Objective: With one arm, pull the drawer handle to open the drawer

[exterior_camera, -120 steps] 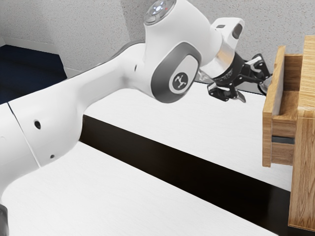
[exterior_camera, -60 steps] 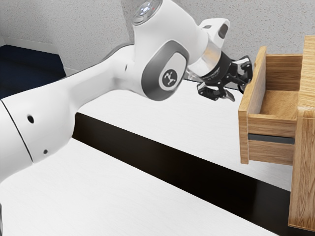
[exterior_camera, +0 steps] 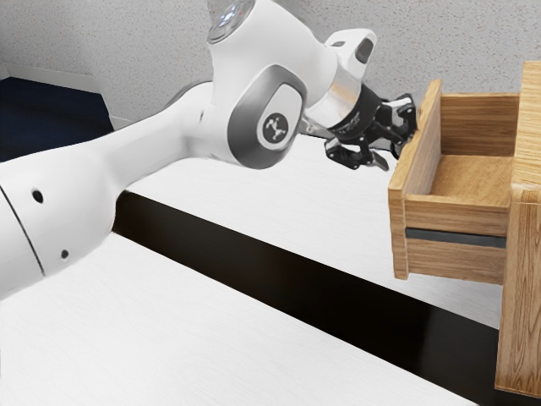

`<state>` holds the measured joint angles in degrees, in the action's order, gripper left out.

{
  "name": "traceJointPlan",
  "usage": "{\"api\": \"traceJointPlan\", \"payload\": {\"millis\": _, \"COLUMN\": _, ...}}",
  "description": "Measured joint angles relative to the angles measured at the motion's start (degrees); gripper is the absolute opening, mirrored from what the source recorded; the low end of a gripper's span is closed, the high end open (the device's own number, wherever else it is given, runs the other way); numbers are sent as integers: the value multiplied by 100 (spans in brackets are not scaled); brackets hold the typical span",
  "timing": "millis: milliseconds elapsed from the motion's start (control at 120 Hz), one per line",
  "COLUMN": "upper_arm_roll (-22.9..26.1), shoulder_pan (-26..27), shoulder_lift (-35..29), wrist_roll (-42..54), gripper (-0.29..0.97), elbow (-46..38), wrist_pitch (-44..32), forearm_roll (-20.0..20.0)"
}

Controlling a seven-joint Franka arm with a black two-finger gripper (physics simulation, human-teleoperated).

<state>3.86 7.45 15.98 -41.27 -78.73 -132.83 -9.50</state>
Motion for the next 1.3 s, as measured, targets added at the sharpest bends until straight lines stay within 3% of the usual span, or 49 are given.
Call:
{"api": "traceJointPlan", "payload": {"millis": 525, "upper_arm_roll": 62, "shoulder_pan": -170, "shoulder_lift": -164, "wrist_roll": -404, "gripper": 40, "elbow": -253, "wrist_pitch": 115, "forearm_roll": 708}}
{"api": "traceJointPlan", "payload": {"millis": 642, "upper_arm_roll": 46, "shoulder_pan": -244, "shoulder_lift": -154, "wrist_roll": -490, "gripper": 40, "elbow": -251, "wrist_pitch": 110, "forearm_roll": 652}}
{"api": "traceJointPlan", "payload": {"millis": 808, "upper_arm_roll": 18, "shoulder_pan": -351, "shoulder_lift": -189, "wrist_roll": -311, "gripper": 42, "elbow": -254, "wrist_pitch": 8, "forearm_roll": 91}}
{"api": "traceJointPlan", "payload": {"millis": 917, "upper_arm_roll": 22, "shoulder_pan": -361, "shoulder_lift": -250, "wrist_roll": -159, "gripper": 41, "elbow": -305, "wrist_pitch": -36, "forearm_roll": 7}}
{"api": "traceJointPlan", "payload": {"millis": 1133, "upper_arm_roll": 4, "shoulder_pan": -382, "shoulder_lift": -449, "wrist_roll": -82, "gripper": 42, "elbow": -606, "wrist_pitch": -24, "forearm_roll": 82}}
{"api": "traceJointPlan", "payload": {"millis": 1300, "upper_arm_roll": 3, "shoulder_pan": -427, "shoulder_lift": -516, "wrist_roll": -216, "gripper": 41, "elbow": -719, "wrist_pitch": 41, "forearm_roll": 412}}
